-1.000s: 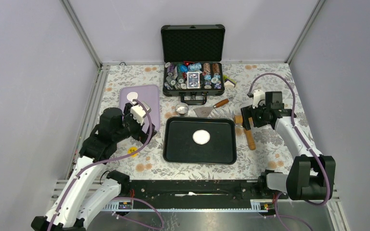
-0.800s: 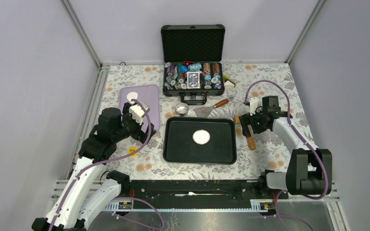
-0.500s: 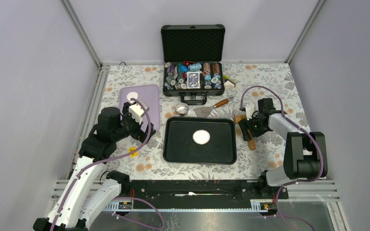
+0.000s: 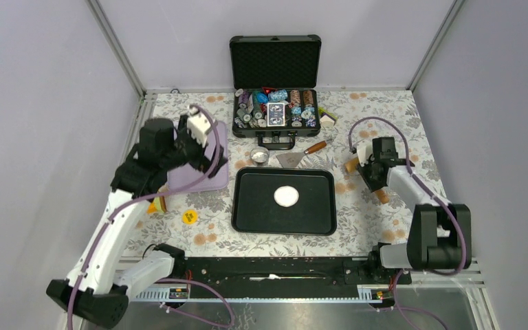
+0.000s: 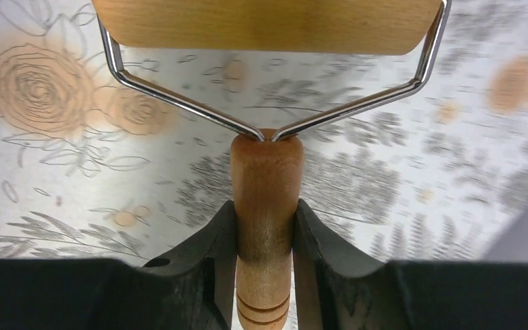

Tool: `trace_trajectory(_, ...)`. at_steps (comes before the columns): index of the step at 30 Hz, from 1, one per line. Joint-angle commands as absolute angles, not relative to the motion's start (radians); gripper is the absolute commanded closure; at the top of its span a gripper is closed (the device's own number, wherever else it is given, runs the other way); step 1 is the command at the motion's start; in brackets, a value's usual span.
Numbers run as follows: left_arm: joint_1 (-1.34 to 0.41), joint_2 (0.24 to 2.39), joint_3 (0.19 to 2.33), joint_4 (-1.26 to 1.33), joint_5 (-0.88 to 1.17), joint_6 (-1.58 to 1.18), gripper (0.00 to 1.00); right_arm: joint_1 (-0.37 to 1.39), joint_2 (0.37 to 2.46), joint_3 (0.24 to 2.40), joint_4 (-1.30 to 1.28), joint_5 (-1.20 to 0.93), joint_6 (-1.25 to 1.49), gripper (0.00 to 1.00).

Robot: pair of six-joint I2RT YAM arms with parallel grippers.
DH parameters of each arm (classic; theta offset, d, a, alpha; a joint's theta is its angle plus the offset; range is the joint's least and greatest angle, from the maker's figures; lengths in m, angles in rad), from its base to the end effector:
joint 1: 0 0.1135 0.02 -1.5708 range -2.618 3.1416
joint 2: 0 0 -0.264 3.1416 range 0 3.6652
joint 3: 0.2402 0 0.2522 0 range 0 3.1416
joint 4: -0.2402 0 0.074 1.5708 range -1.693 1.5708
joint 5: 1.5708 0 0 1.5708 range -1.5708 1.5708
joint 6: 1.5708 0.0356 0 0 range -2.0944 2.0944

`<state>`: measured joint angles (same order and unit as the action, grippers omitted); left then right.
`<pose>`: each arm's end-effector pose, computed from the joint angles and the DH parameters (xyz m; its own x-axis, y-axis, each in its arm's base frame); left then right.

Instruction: Roll out the dumpling wrappers from the dough

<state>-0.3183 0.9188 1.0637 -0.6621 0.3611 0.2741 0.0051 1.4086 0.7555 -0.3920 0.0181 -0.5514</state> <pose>0.1735 -0.0704 0.3650 -0.2939 0.3635 -0.8840 0.6897 0.7209 0.0671 0.2634 0.0007 0.1780 -0.7389 -0.5276 -0.4192 -0.4497 0.8494 -0.2762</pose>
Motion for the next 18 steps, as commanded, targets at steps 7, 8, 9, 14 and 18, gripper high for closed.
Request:
trace_trajectory(7, -0.353, 1.226, 1.643, -0.672, 0.368, 0.125, 0.01, 0.019, 1.05, 1.108, -0.635, -0.156, -1.033, 1.0)
trace_trajectory(8, -0.364, 1.245, 1.674, -0.688, 0.382, 0.117, 0.01, 0.041, 1.005, 1.112, -0.677, -0.229, -1.119, 1.0)
trace_trajectory(9, -0.377, 1.263, 1.701, -0.701, 0.395, 0.107, 0.01, 0.057, 0.958, 1.098, -0.699, -0.3, -1.222, 1.0)
trace_trajectory(14, -0.479, 1.375, 1.827, -0.8, 0.462, 0.072, 0.01, 0.097, 0.889, 1.119, -0.845, -0.676, -1.479, 1.0)
trace_trajectory(18, -0.551, 1.479, 1.879, -0.855, 0.539, 0.053, 0.01, 0.167, 0.891, 1.038, -0.784, -0.759, -1.518, 1.0)
